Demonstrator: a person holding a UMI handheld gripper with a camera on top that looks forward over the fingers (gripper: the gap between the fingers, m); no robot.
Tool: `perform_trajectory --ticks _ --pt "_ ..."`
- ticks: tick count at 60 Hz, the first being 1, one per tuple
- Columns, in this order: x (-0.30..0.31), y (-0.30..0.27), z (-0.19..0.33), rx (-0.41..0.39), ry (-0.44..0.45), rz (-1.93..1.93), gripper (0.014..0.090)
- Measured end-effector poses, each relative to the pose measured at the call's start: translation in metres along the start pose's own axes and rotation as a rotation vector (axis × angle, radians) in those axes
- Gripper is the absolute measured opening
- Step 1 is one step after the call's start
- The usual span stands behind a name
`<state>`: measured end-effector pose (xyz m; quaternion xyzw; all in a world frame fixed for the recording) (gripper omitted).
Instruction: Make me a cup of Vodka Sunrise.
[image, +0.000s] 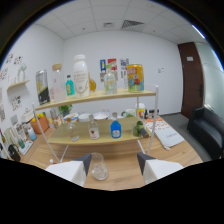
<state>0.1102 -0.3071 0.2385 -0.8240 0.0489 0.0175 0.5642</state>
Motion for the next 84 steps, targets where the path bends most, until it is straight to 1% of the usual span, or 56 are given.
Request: perform_trajectory --ticks 11,17,25,28,31,34,38,40,41,42,57,67,72,79,84 --pt "0.041 -0.122 0.024 0.147 0.009 0.038 0.0858" --pt "0.058 -0.173 0.051 0.213 -0.001 0.023 0.0859" --pt "0.070 -0.212 0.085 0.244 -0.020 -0.022 0.0856" --pt "0.072 -0.216 0.100 0.247 -0.029 -0.028 0.0852" --pt "0.073 -0.219 0.113 0.229 -0.035 -0.028 0.0848" --pt "0.072 -0.219 0.123 0.220 -0.045 -0.023 0.0814" --pt "0.071 -0.218 0.134 0.214 -0.052 -0.023 0.0711" --pt "0.072 -0.219 0.135 0.216 -0.046 -0.027 0.0626" --pt "0.073 -0.220 0.135 0.219 -0.042 -0.029 0.0568" --pt "0.072 -0.220 0.135 0.223 -0.043 -0.033 0.0544" --pt "0.073 -0.219 0.131 0.229 -0.039 -0.065 0.0509" --pt "0.074 -0.238 0.091 0.292 -0.020 -0.068 0.0501" --pt "0.070 -0.241 0.065 0.325 -0.029 -0.049 0.0503" --pt "0.060 -0.222 0.036 0.323 -0.028 -0.040 0.0502" --pt "0.053 -0.187 0.025 0.294 -0.025 -0.051 0.0501"
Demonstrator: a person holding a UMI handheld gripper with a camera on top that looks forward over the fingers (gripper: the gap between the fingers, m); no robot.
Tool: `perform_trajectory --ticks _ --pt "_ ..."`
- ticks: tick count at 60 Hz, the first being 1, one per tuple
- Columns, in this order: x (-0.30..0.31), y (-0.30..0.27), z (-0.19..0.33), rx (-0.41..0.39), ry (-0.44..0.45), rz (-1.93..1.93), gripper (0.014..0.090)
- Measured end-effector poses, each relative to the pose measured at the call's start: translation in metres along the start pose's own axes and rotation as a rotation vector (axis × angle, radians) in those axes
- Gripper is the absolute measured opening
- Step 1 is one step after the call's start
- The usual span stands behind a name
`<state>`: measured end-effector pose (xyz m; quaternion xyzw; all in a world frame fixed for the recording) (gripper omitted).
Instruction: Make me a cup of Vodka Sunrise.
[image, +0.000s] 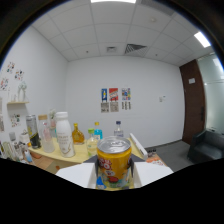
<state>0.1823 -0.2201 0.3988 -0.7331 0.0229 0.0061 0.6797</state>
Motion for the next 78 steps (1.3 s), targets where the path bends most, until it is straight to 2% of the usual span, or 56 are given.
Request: perform_trajectory --ticks 15,25,36,58,71,78 --pt "-0.047 0.161 -0.016 -0.191 -0.047 0.050 0.0499" --pt "-0.062 0.207 -0.003 -0.253 -0.030 -0.012 0.0501" --pt "-0.067 0.211 0.018 -0.242 -0.013 -0.345 0.0500" --pt "-0.068 0.209 0.032 -0.208 -0.019 -1.260 0.0499" --pt "-0.071 0.201 0.035 -0.142 -0.024 -1.761 0.0499" --pt "-0.077 0.204 0.035 -0.123 -0.048 -1.881 0.0500"
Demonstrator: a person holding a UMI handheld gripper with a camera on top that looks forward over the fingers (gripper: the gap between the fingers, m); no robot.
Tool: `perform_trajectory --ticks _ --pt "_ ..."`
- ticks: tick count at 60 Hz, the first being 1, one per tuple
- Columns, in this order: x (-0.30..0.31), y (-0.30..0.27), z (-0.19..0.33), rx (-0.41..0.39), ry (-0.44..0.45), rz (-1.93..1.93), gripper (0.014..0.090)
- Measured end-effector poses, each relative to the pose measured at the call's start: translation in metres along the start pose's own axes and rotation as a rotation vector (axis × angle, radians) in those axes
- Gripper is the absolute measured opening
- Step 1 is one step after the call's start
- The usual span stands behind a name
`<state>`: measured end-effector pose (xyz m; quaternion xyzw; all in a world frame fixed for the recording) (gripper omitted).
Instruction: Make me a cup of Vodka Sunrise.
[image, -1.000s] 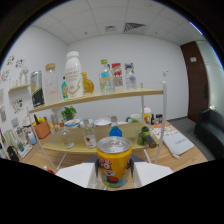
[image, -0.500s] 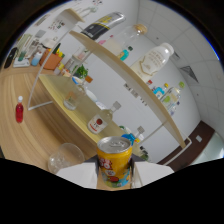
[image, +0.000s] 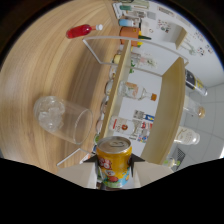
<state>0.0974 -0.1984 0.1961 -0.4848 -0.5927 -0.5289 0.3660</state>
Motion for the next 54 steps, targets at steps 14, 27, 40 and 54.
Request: perform_trajectory --ticks 14,27,40,54 --pt "0.006 -0.004 -0.003 0.010 0.017 0.037 0.0501" --pt "0.058 0.010 -0.027 0.082 0.053 0.656 0.0503" --pt "0.100 0.072 -0.058 0.195 0.100 1.381 0.0504" --pt "0.023 0.142 -0.043 0.144 0.039 1.826 0.0503"
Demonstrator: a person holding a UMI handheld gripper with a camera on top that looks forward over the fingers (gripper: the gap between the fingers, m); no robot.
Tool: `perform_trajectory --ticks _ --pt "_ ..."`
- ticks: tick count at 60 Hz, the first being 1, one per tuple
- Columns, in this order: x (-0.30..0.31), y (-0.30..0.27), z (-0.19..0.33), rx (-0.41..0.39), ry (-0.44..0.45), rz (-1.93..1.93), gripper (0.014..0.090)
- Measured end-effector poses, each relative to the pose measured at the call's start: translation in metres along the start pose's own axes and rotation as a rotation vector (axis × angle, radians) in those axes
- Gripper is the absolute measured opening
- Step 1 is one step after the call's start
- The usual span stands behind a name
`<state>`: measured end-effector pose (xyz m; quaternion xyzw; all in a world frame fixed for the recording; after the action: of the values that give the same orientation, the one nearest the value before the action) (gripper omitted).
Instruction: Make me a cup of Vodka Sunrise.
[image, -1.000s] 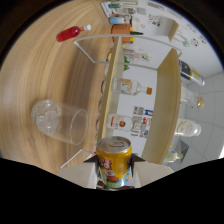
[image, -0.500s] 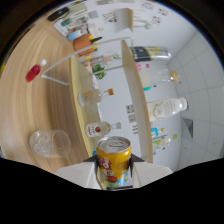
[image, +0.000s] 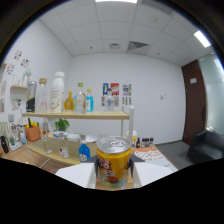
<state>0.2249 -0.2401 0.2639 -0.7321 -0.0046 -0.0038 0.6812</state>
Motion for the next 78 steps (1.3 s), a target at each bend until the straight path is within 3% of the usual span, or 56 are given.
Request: perform_trajectory --ticks 11,28,39,66,68,71,73,78 --pt "0.046 0.094 0.020 -0.142 0.036 0.105 0.0504" --pt "0.052 0.190 0.038 -0.321 0.016 0.124 0.0503" --pt "0.048 0.215 0.038 -0.380 0.019 0.144 0.0513" --pt "0.047 0.224 0.018 -0.402 0.069 0.076 0.0539" --pt "0.047 0.224 0.018 -0.414 0.078 0.093 0.0584" --pt "0.048 0.219 0.015 -0.413 0.100 0.110 0.0785" --pt "0.050 0.212 0.012 -0.404 0.121 0.114 0.0860" --pt "0.051 0.190 -0.001 -0.383 0.174 0.120 0.0852"
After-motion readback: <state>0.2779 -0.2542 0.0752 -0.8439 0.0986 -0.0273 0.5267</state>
